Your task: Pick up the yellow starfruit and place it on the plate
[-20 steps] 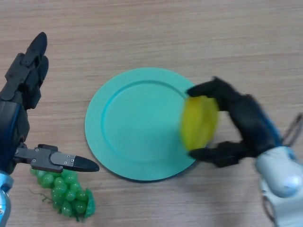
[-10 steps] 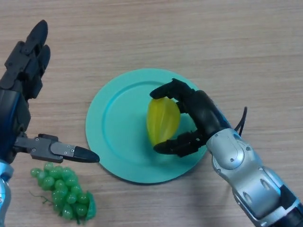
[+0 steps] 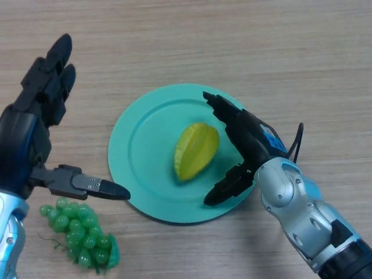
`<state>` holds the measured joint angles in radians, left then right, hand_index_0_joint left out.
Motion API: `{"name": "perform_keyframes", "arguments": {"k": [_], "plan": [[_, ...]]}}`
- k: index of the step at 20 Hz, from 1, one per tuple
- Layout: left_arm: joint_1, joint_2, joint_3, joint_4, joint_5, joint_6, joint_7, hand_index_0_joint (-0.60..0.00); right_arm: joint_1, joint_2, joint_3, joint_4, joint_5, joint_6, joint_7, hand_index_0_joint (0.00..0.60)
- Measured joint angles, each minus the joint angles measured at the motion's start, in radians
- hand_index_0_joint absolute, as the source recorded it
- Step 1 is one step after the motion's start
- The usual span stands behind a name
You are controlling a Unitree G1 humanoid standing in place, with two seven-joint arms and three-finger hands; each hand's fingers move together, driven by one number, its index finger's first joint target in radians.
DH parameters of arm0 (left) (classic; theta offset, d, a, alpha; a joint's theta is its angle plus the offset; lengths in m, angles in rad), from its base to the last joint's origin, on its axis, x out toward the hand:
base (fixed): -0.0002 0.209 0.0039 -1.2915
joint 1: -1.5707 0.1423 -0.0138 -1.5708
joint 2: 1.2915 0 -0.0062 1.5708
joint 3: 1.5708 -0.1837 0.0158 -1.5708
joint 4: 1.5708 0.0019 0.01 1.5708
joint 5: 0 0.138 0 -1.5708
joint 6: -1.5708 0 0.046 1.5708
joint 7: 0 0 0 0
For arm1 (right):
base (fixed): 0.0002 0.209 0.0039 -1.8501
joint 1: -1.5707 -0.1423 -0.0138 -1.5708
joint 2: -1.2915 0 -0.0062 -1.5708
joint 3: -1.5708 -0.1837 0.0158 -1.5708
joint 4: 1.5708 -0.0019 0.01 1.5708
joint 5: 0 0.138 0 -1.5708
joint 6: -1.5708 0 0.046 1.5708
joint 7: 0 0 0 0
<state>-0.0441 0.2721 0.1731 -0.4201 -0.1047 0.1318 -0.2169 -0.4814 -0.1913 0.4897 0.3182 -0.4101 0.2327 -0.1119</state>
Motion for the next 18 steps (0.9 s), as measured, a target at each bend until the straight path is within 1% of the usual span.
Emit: {"name": "perform_keyframes", "arguments": {"k": [2, 4, 5, 7, 8, 10, 11, 12, 13, 16, 18], "plan": [[-0.002, 0.001, 0.0, 0.001, 0.0, 0.0, 0.0, 0.0, 0.0, 0.0, 0.001, -0.032, 0.0, 0.045, 0.023, 0.0], [-0.004, 0.002, 0.0, 0.002, 0.002, 0.001, 0.0, 0.0, 0.018, -0.001, -0.007, -0.145, 0.007, 0.121, 0.088, 0.0], [-0.008, 0.002, -0.002, 0.003, 0.002, 0.001, 0.0, 0.0, 0.045, 0.001, -0.026, -0.223, 0.006, 0.124, 0.122, 0.0], [-0.012, 0.002, 0.0, 0.012, 0.002, 0.001, 0.0, 0.0, 0.107, 0.003, -0.079, -0.365, 0.01, 0.138, 0.195, 0.0], [-0.012, 0.002, 0.0, 0.02, 0.002, 0.001, 0.0, 0.0, 0.136, 0.003, -0.105, -0.422, 0.018, 0.156, 0.218, 0.0], [-0.009, 0.002, 0.0, 0.035, 0.002, 0.001, 0.0, 0.0, 0.186, 0.003, -0.19, -0.529, 0.039, 0.229, 0.28, 0.0], [-0.01, 0.002, 0.001, 0.034, 0.002, 0.001, 0.0, 0.0, 0.211, 0.003, -0.246, -0.575, 0.07, 0.25, 0.296, 0.0], [-0.009, 0.002, 0.001, 0.034, 0.003, 0.001, 0.0, 0.0, 0.234, 0.003, -0.281, -0.634, 0.116, 0.295, 0.304, 0.0], [-0.007, 0.002, 0.001, 0.032, 0.003, 0.001, 0.0, 0.0, 0.255, 0.003, -0.326, -0.713, 0.196, 0.359, 0.316, 0.0], [0.0, 0.002, 0.002, -0.006, 0.001, 0.0, -0.001, 0.0, 0.324, 0.004, -0.398, -0.858, 0.316, 0.4, 0.324, 0.0], [0.004, 0.002, 0.003, -0.004, 0.001, -0.004, -0.003, 0.0, 0.38, 0.003, -0.436, -0.917, 0.43, 0.402, 0.323, 0.0]]}}
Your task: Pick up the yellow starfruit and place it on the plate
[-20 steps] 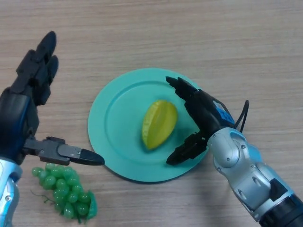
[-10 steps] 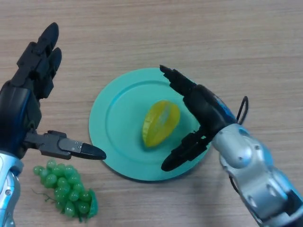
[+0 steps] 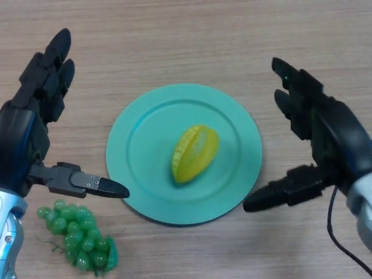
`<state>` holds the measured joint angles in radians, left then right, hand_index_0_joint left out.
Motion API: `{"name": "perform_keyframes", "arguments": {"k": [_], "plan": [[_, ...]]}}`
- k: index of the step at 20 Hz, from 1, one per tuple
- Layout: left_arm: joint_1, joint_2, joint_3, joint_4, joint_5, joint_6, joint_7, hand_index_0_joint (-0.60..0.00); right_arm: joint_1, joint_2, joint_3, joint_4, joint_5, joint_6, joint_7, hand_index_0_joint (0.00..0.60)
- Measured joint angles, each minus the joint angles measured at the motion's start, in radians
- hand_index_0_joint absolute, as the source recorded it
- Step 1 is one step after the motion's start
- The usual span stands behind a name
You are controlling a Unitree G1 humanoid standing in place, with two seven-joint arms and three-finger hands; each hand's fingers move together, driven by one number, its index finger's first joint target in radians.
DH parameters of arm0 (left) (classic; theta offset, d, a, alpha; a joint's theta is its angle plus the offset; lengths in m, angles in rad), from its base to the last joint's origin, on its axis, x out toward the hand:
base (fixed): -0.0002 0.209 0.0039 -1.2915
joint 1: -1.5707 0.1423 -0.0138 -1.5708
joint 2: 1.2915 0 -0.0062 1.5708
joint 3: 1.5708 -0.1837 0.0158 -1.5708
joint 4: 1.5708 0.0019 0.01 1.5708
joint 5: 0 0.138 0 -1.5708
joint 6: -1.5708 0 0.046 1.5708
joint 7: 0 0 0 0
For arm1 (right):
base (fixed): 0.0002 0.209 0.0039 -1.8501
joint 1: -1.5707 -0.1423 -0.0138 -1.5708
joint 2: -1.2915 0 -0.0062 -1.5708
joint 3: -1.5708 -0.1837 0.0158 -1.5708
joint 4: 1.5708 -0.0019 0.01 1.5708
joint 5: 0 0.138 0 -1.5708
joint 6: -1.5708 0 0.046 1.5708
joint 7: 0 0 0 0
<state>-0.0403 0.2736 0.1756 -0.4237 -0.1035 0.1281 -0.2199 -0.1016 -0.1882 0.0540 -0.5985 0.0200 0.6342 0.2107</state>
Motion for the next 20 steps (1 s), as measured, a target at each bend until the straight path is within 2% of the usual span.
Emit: {"name": "perform_keyframes", "arguments": {"k": [2, 4, 8, 13, 17, 20], "plan": [[0.002, 0.0, 0.002, 0.017, 0.001, -0.013, 0.0, 0.0, 0.046, -0.005, -0.023, 0.001, 0.091, -0.007, -0.021, 0.0], [0.003, 0.0, 0.002, 0.023, 0.003, -0.017, 0.0, 0.0, 0.051, -0.021, -0.03, 0.002, 0.106, -0.057, -0.074, 0.0], [0.016, -0.003, 0.001, 0.04, 0.017, -0.066, 0.005, 0.0, 0.073, -0.029, -0.056, 0.033, 0.097, -0.233, -0.056, 0.0], [0.028, -0.004, 0.001, 0.05, 0.017, -0.086, 0.011, 0.0, 0.097, -0.029, -0.056, 0.046, 0.092, -0.233, -0.035, 0.0], [0.028, -0.002, 0.014, 0.052, 0.018, -0.085, 0.014, 0.0, 0.093, -0.029, -0.055, 0.05, 0.016, -0.235, -0.02, 0.0], [0.022, -0.003, 0.013, 0.053, 0.02, -0.085, 0.065, 0.0, 0.096, -0.028, -0.039, 0.044, 0.016, -0.235, -0.021, 0.0]]}}
